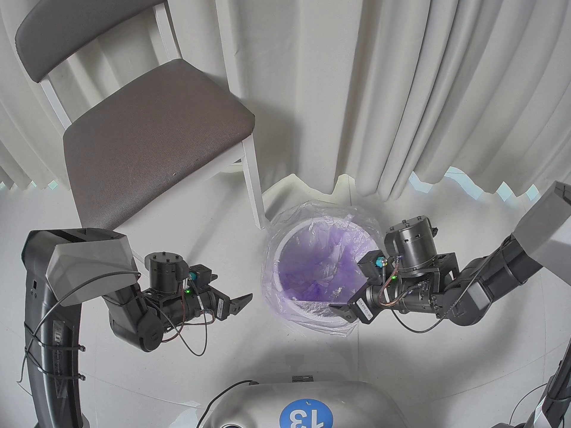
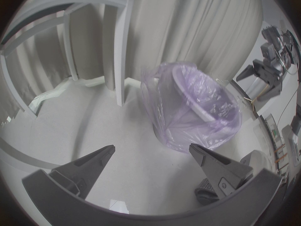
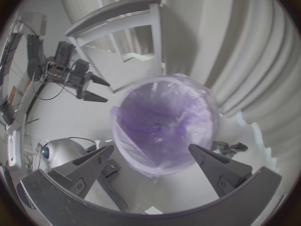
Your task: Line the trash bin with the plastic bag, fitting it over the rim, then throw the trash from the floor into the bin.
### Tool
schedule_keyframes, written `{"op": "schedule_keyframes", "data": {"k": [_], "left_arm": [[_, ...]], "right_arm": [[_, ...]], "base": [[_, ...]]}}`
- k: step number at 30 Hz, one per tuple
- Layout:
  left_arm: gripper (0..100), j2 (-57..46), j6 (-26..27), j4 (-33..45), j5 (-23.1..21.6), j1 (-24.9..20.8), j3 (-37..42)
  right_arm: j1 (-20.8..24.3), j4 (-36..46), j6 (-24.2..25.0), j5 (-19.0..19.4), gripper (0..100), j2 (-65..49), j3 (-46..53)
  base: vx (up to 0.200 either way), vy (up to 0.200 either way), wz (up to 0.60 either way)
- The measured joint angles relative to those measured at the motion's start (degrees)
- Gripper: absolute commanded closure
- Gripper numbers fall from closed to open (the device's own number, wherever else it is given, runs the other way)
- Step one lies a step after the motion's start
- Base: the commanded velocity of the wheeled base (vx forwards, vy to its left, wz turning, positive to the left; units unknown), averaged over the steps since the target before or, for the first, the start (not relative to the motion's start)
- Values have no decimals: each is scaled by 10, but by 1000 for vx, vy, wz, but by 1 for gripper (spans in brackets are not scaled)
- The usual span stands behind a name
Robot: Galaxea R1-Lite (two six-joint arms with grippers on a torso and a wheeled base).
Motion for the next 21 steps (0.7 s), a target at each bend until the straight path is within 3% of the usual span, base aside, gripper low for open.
{"op": "schedule_keyframes", "data": {"k": [6, 15, 21], "left_arm": [[0, -14, -16, -57, -5, 13, 38], [0, -16, -47, -155, -10, 22, 101], [0, -10, -48, -168, -11, 26, 116]], "right_arm": [[-7, 6, -58, 91, 0, 31, -21], [-33, 4, -71, 105, 0, 90, -43], [-43, 4, -69, 107, 0, 111, -58]], "base": [[0, 0, 0], [0, 0, 0], [0, 0, 0]]}}
